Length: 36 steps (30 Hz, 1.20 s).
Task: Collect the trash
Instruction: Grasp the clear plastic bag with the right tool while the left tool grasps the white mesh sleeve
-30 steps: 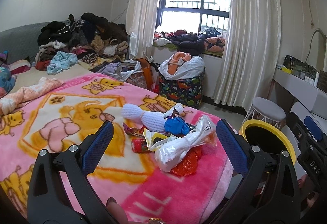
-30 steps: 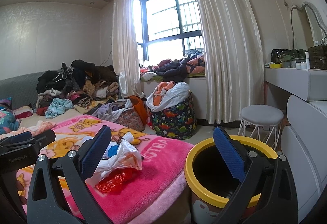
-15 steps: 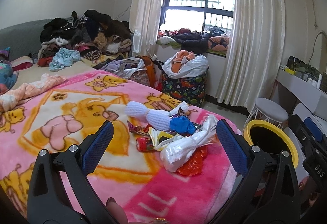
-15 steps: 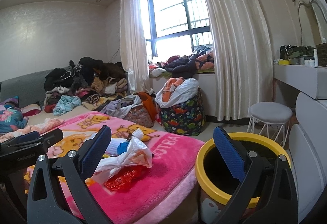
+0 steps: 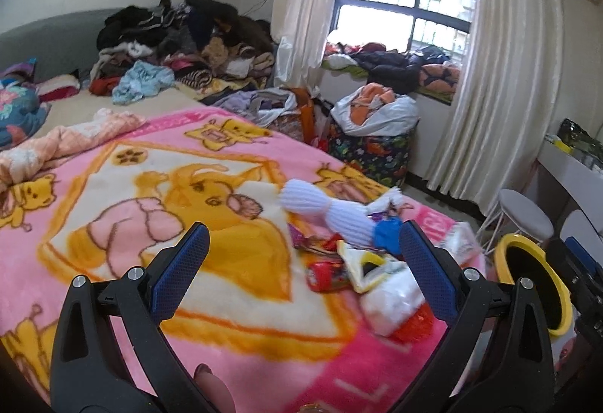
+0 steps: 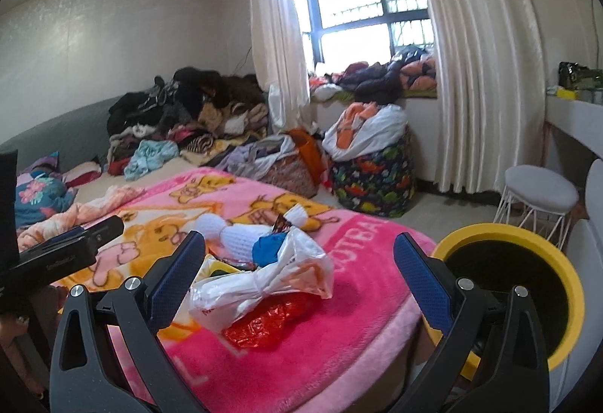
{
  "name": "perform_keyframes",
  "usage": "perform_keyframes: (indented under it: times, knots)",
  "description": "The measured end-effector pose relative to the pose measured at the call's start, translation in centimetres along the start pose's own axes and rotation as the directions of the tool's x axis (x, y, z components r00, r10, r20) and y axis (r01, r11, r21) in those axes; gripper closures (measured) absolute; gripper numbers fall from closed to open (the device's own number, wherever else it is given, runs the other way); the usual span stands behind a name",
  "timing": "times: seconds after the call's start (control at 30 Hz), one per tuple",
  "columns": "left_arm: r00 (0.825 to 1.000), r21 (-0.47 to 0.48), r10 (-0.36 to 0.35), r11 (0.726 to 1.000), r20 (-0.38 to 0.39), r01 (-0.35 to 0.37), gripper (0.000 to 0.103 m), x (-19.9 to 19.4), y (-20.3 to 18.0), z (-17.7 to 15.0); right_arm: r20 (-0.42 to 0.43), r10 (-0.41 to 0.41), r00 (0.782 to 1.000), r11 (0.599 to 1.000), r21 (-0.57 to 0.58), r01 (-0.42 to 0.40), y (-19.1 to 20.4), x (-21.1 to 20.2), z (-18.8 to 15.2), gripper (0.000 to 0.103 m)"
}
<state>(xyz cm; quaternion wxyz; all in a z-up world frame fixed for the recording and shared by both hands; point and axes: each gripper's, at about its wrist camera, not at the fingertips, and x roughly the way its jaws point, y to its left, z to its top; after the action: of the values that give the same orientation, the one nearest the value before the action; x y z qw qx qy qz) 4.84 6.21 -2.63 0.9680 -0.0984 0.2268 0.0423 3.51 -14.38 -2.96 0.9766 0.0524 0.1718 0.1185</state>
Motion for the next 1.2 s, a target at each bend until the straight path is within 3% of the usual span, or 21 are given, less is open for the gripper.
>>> perform_keyframes:
  times: [0.23,0.47,0.6,0.7,0.9,0.97,1.1,1.13,1.2]
  knots:
    - [0.997,-0.033,-0.005,0.999,-0.072,0.003,0.011,5.2,1.4,1.6,-0.086,-0.003,0.996,1.0,0.009,0.004,-0.4,4.4,0.4,0.006]
    - [0.982,-0.057,-0.088,0.995,-0.17,0.079,0.011,10.7,0.1,3.9,-0.191,0.04,0.981,0.992,0.123,-0.017,-2.8,8.2,0.2,0.006]
    - [0.963,-0.069,-0.136,0.99,-0.231,0.123,0.011,13.7,-0.4,4.3,-0.265,0.1,0.959,0.973,0.225,-0.039,-3.7,10.8,-0.4,0.006]
    - [0.941,-0.111,-0.132,0.989,-0.312,0.101,0.011,16.6,0.1,4.0,-0.316,0.135,0.939,0.963,0.263,-0.05,-4.0,12.5,-0.8,0.006]
    - [0.912,-0.175,-0.13,0.982,-0.389,0.065,0.011,20.7,2.2,3.8,-0.368,0.227,0.902,0.934,0.344,-0.095,-4.5,14.2,-2.0,0.006]
    - [0.891,-0.225,-0.152,0.973,-0.428,0.058,0.011,22.3,3.1,3.5,-0.37,0.252,0.894,0.927,0.358,-0.113,-4.4,14.3,-2.1,0.007]
    - [0.864,-0.33,-0.2,0.943,-0.463,0.041,0.011,24.2,4.3,2.8,-0.371,0.278,0.886,0.919,0.37,-0.133,-4.4,14.5,-2.3,0.024]
    - [0.858,-0.349,-0.211,0.936,-0.468,0.04,0.015,24.5,4.4,2.6,-0.372,0.283,0.884,0.918,0.373,-0.137,-4.4,14.6,-2.3,0.035]
    - [0.854,-0.362,-0.219,0.931,-0.472,0.039,0.027,24.5,4.2,2.4,-0.372,0.291,0.882,0.919,0.365,-0.149,-4.2,14.6,-2.3,0.044]
